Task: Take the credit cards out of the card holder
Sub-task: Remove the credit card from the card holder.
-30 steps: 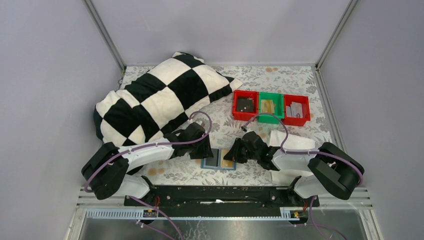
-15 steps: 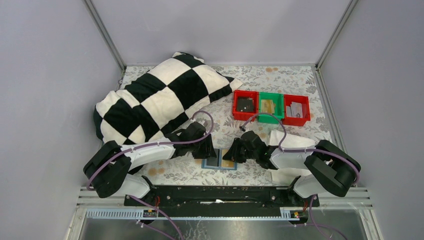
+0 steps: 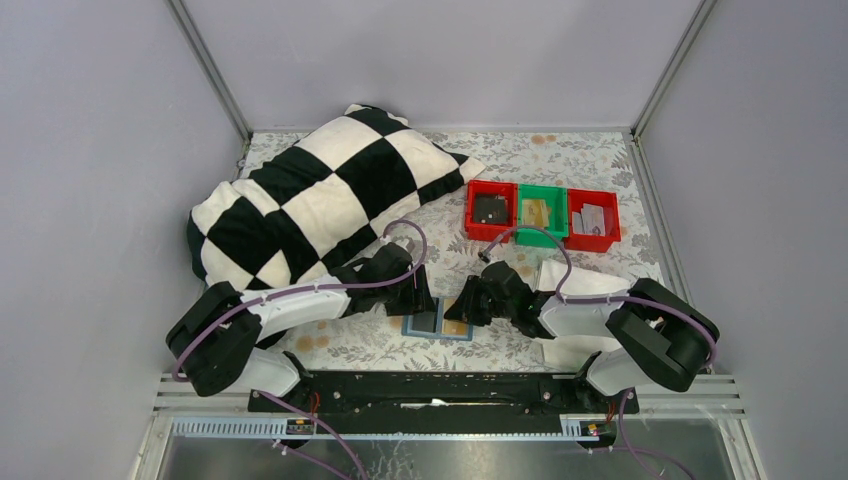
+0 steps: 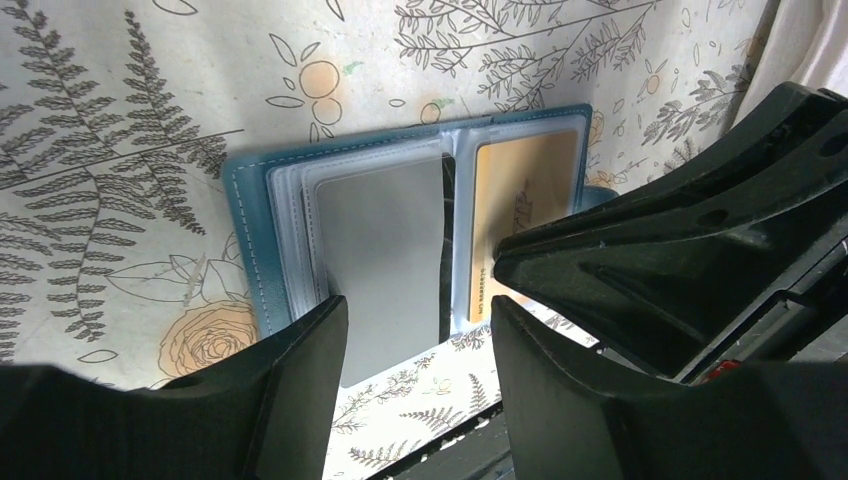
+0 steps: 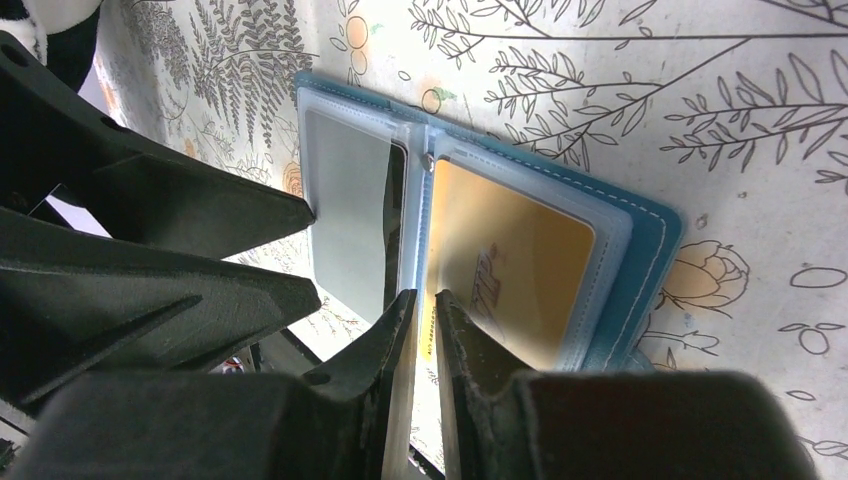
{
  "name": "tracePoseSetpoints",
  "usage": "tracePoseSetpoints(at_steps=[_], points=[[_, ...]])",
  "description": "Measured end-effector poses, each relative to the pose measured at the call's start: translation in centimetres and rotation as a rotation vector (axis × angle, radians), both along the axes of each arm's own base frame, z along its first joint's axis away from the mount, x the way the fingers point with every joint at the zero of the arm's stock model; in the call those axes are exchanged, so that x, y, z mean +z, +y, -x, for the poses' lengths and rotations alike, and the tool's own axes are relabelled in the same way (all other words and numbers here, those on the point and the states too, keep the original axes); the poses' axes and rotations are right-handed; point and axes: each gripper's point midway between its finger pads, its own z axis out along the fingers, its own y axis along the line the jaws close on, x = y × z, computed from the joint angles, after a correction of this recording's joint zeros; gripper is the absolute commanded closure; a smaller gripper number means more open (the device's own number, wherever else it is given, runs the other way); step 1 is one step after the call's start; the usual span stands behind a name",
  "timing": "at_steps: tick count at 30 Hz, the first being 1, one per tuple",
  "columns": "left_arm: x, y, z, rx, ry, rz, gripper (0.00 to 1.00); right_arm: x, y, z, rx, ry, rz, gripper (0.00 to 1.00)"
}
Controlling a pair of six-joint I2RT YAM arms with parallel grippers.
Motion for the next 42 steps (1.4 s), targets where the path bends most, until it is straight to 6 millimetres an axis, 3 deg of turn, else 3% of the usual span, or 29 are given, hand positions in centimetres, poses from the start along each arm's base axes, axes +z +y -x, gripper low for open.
tracePoseSetpoints(at_steps=[11,28,42], points=[[0.2,1.6,-0.6,0.051,-0.039,-0.060,0.44,-0.1,0.2,0.0,0.009,0.005,-0.006,0.80],[-0.7,1.4,-0.1,0.030,-0.017,-0.055,0.46,0.0,0.4,0.0,0.012,0.007,-0.008,0.81],[0.0,0.5,0.4,-0.009,-0.006,-0.004,0.53,0.0,0.4,0.0,0.011,0.008,-0.008,0.81]])
